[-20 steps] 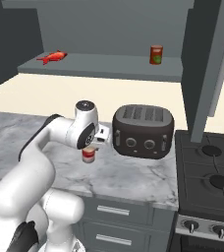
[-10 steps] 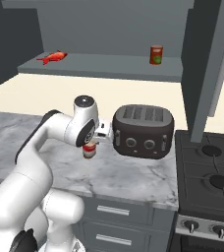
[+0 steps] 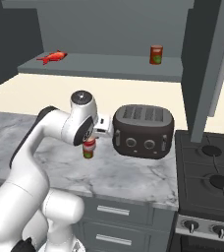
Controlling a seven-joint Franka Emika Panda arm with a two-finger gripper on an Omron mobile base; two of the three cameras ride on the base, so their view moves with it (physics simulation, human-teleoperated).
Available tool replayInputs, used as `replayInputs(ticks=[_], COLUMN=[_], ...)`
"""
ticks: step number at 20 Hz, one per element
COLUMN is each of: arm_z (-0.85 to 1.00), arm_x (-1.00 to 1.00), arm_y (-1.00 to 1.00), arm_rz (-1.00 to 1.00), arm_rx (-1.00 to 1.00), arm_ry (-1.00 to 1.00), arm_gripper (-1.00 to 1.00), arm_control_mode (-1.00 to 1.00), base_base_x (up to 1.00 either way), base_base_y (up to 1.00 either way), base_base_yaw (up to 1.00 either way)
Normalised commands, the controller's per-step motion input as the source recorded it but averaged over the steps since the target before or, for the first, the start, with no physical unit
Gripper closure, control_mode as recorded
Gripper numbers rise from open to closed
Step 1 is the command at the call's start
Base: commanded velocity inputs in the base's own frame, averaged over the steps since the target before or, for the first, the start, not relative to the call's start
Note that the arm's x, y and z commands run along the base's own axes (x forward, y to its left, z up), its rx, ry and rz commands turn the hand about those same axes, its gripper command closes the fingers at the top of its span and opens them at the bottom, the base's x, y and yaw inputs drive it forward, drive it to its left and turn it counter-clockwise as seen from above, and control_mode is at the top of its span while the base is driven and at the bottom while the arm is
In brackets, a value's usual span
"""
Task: Pick the cans from the counter and place them in their designated side in the cabinet.
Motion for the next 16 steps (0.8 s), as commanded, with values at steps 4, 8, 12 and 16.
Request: replayInputs(ticks=[4, 8, 12, 16], arm_z=[0.34, 0.34, 0.3, 0.31], arm_x=[-0.19, -0.23, -0.2, -0.2], arm_y=[-0.02, -0.03, -0.05, -0.05], arm_rz=[0.01, 0.01, 0.01, 0.01], arm_rx=[0.0, 0.0, 0.0, 0.0], arm_ry=[-0.07, -0.09, -0.08, -0.06], arm_gripper=[1.0, 1.0, 1.0, 1.0], arm_control_mode=[-1.0, -1.0, -1.0, -1.0], base_base_x=[0.0, 0.0, 0.0, 0.0], base_base_y=[0.0, 0.0, 0.0, 0.0], base_base_yaw=[0.0, 0.0, 0.0, 0.0])
